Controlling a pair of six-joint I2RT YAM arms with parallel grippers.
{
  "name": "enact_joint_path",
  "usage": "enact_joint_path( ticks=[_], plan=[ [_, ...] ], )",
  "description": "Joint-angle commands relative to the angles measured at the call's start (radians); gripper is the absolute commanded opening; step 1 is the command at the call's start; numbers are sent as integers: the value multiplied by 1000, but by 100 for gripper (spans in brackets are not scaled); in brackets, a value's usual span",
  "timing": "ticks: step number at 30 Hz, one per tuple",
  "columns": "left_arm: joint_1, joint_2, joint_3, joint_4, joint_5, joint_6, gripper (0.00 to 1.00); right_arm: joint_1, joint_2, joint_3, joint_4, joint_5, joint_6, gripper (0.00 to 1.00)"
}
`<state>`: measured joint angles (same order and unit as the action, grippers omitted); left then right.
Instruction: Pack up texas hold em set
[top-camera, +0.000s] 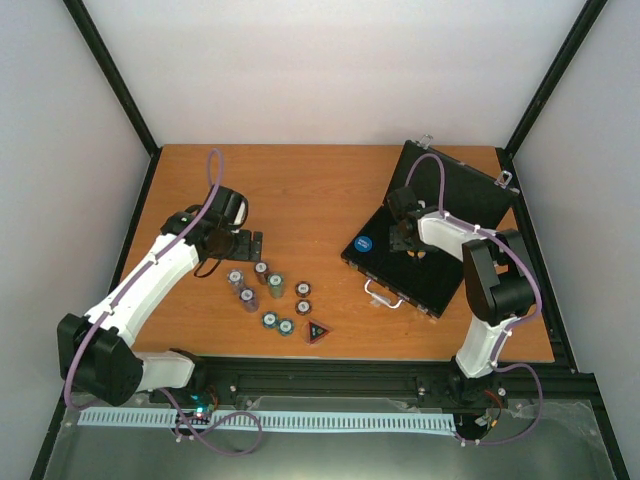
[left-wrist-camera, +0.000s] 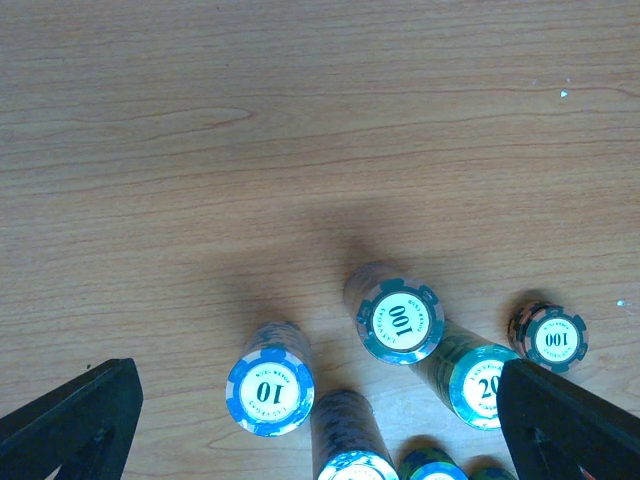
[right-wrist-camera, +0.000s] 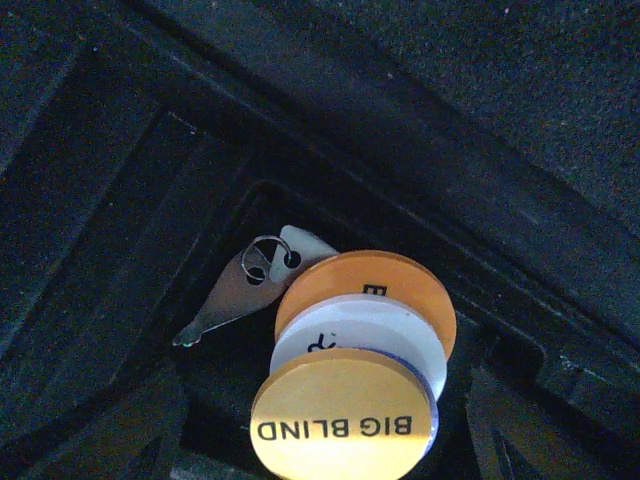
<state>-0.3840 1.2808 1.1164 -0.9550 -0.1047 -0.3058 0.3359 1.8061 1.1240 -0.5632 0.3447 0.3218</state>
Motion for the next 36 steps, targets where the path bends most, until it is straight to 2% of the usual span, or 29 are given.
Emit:
enact_joint_path(
  ticks=[1, 5, 10, 13, 20, 29, 36],
  plan=[
    [-4, 8, 6, -6, -11, 1, 100, -4, -51, 30, 9, -45, 9, 80],
    [-4, 19, 8, 3, -2, -5, 100, 16, -89, 52, -24, -81, -4, 82],
    [-4, 30, 12, 10, 1, -5, 100, 66, -90, 96, -60, -204, -65, 89],
    [-4, 32, 13, 10, -2, -4, 100, 83, -73, 115, -68, -302, -104, 90],
    [-3, 33, 8, 8, -3, -14, 100, 106, -2, 161, -72, -386, -163, 89],
    [-4, 23, -10, 4, -12, -25, 100, 147, 84, 227, -91, -411, -288, 89],
    [-4, 19, -13, 0, -13, -33, 100, 147, 115, 221, -88, -370, -361, 89]
  ],
)
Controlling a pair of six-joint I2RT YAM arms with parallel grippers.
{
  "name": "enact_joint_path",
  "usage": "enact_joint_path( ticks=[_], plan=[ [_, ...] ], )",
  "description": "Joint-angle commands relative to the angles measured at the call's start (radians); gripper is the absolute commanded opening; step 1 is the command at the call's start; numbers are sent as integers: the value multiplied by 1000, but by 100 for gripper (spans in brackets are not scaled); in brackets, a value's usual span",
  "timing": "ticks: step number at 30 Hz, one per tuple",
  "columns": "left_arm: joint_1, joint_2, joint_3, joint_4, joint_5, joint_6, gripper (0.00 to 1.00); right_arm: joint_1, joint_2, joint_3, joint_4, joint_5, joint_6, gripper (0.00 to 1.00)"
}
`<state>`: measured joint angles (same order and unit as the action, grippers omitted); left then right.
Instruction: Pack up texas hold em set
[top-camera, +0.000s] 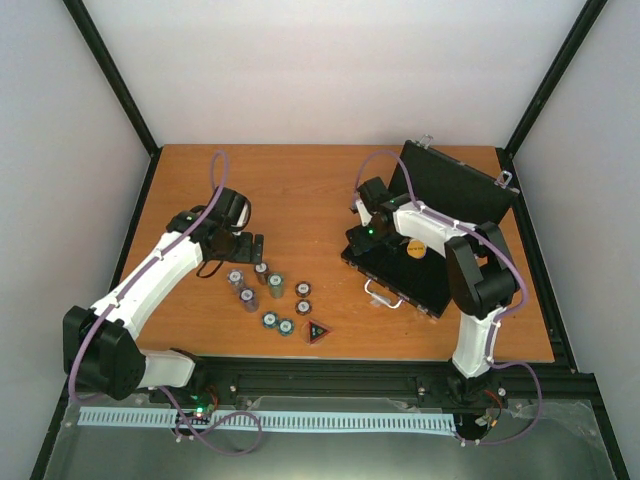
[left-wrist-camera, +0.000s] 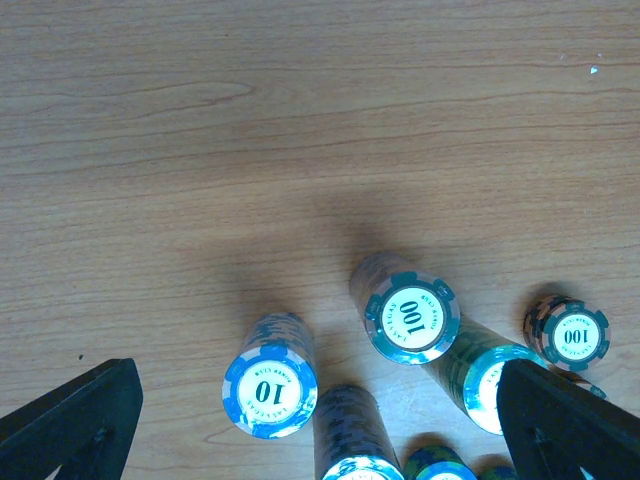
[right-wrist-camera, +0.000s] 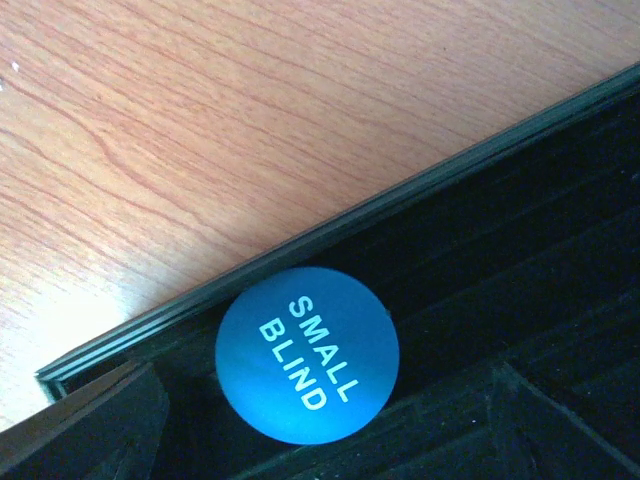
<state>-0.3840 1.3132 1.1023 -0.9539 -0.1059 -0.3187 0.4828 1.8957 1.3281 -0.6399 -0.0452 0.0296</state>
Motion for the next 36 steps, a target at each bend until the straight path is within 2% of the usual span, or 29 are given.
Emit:
enact_joint_path(
  ticks=[1, 21, 30, 36],
  plan=[
    [-4, -14, -1, -2, -12, -21, 100, 0, 30, 16, -11, 25, -75, 89],
    [-4, -20, -7, -6, -18, -16, 100, 0, 110, 51, 7, -16, -114, 82],
    [-4, -20, -13, -3, -22, -10, 100, 6, 103, 44, -1, -38, -103, 67],
    [-4, -12, -12, 5, -21, -7, 100, 41, 61, 18, 3, -20, -99, 61]
  ],
)
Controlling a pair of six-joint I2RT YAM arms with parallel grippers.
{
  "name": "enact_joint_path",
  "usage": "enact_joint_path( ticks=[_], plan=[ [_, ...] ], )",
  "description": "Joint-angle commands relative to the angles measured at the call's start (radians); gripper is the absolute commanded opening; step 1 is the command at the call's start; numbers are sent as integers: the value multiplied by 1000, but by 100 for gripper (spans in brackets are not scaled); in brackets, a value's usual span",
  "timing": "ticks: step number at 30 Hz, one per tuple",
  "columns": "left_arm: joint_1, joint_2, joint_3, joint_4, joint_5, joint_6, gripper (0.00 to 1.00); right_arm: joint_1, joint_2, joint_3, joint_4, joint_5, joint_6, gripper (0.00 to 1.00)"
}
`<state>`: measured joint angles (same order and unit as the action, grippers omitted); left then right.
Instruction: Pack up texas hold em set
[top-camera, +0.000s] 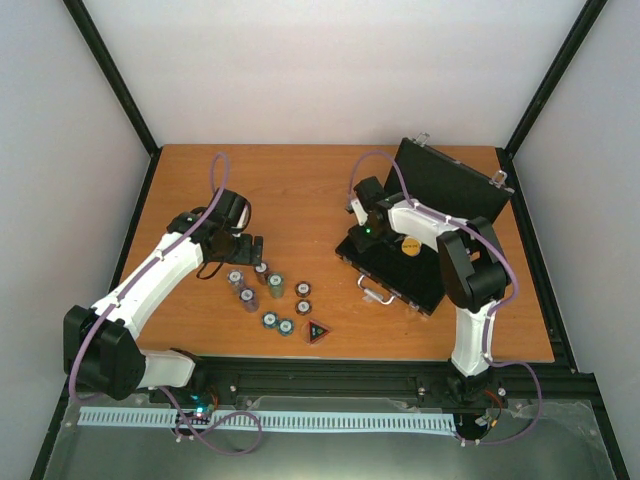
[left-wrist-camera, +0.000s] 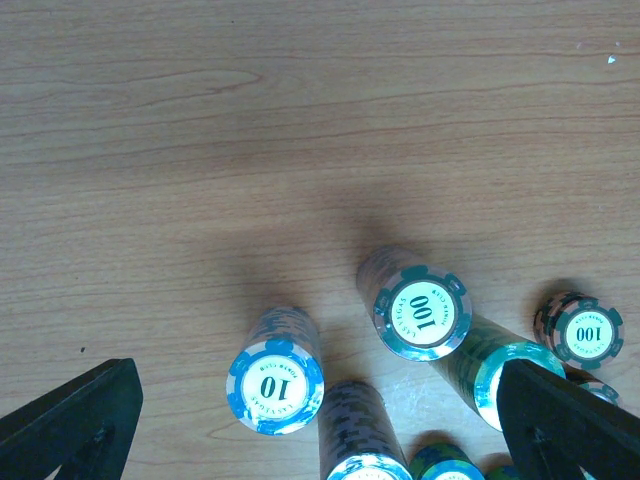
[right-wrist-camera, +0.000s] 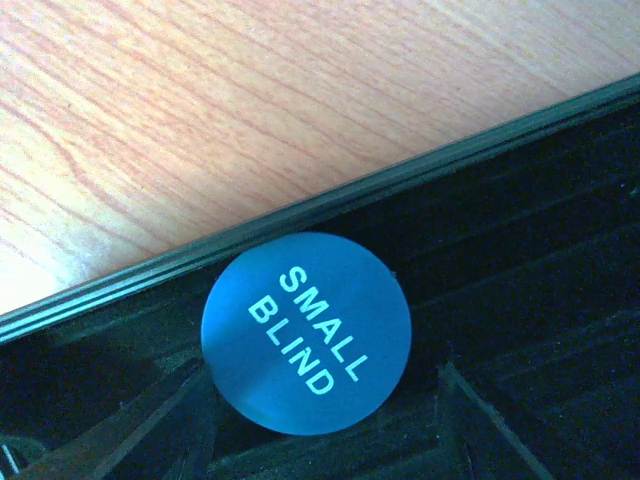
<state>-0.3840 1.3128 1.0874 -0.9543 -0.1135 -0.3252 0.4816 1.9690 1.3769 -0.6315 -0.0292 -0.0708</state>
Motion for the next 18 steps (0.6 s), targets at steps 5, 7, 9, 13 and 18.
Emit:
enact_joint_path(
  ticks=[5, 7, 9, 13, 18],
  plan=[
    [-4, -4, 6, 11, -8, -2, 100, 57, -32, -26, -11, -1, 4, 58],
    [-4, -3, 6, 12, -8, -3, 100, 57, -43, -24, -9, 18, 8, 57],
    [-4, -2, 6, 11, -8, -3, 100, 57, -57, -23, -5, 36, 12, 57],
    [-4, -3, 5, 14, -8, -5, 100, 57, -77, -10, -10, 54, 8, 67],
    [-4, -4, 3, 15, -8, -8, 100, 57, -83, -1, -3, 66, -12, 87]
  ],
)
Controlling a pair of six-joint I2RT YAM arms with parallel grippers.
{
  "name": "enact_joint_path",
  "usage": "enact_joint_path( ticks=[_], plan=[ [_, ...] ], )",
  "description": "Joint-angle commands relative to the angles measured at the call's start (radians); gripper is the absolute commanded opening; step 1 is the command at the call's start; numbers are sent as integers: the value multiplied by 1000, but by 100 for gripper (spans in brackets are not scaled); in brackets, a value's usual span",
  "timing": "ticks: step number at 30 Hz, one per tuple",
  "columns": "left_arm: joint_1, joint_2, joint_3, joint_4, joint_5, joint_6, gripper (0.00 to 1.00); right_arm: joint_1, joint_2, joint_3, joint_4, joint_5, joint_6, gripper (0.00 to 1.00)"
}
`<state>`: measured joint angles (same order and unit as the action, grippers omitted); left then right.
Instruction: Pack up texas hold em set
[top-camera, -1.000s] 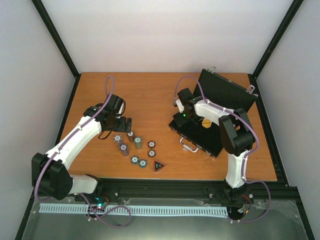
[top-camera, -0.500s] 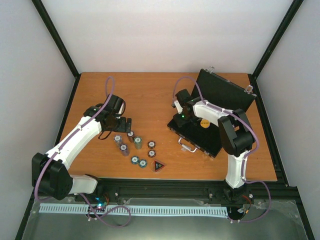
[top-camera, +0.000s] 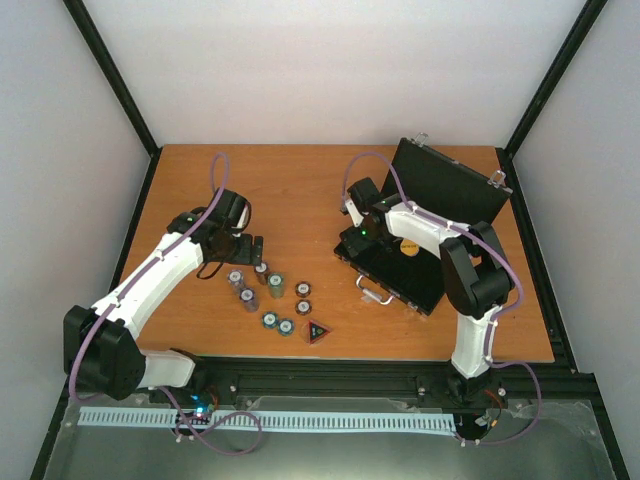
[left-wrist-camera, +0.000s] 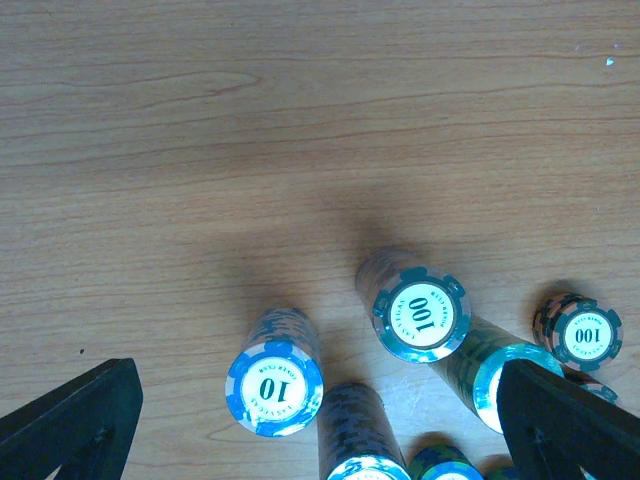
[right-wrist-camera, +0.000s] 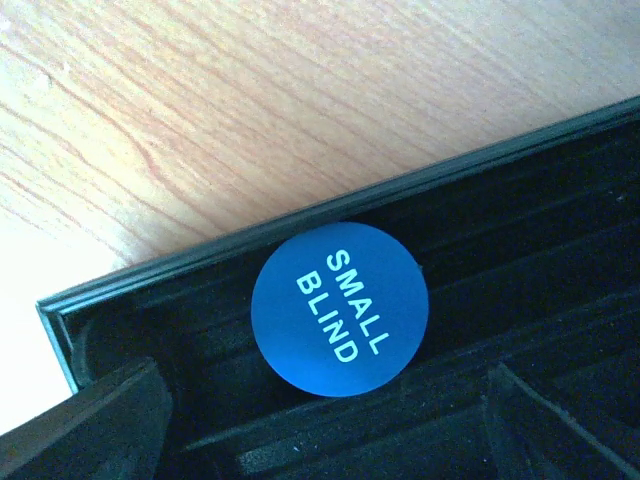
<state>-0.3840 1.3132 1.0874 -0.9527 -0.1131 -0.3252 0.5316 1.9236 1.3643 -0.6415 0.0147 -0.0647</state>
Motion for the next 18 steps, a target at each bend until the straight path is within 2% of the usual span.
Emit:
enact_joint_path(
  ticks=[1, 12, 18],
  plan=[
    [-4, -5, 3, 12, -8, -9, 100, 7, -31, 20, 6, 25, -24, 88],
    [-4, -12, 0, -2, -14, -9, 100, 0, 38, 51, 55, 11, -78, 88],
    [-4, -18, 3, -14, -19, -11, 100, -25, 73, 56, 71, -22, -90, 85]
  ],
)
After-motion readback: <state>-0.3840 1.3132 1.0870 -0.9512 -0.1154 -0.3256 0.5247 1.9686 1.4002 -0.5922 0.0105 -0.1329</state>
